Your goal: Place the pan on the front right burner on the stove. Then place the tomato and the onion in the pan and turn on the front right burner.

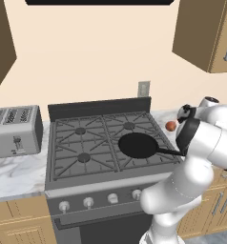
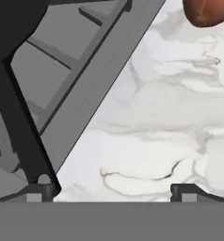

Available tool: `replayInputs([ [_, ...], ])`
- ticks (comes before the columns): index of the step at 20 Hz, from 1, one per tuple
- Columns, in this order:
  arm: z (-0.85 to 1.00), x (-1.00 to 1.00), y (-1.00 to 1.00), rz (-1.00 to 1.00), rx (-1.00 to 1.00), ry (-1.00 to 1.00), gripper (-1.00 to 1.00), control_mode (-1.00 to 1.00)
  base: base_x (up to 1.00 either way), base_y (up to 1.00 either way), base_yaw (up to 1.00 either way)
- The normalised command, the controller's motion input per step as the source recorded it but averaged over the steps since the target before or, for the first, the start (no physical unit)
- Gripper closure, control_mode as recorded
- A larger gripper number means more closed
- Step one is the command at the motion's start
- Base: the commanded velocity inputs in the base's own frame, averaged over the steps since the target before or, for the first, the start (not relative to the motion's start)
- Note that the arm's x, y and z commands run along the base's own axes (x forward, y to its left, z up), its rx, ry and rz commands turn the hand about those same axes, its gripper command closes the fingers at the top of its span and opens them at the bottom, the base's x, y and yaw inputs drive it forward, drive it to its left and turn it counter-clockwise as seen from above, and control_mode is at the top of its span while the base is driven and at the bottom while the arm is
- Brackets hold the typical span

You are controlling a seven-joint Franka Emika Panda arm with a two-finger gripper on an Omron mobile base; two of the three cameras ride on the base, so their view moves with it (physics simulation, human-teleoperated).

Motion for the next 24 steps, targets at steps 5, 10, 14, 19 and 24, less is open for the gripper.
replayInputs([
  [5, 0.0, 0.05, -0.09, -0.14, 0.11, -0.15, -1.0, -1.0, 0.0, 0.0, 0.0],
  [10, -0.01, 0.22, 0.0, -0.01, 0.0, -0.09, -1.0, -1.0, 0.0, 0.0, 0.0],
  [14, 0.0, 0.46, 0.0, 0.0, -0.01, -0.01, -1.0, -1.0, 0.0, 0.0, 0.0],
  [19, 0.01, 0.38, 0.0, -0.06, -0.02, 0.0, -1.0, -1.0, 0.0, 0.0, 0.0],
  [24, 0.09, 0.36, 0.0, -0.12, 0.0, 0.0, -1.0, -1.0, 0.0, 0.0, 0.0],
])
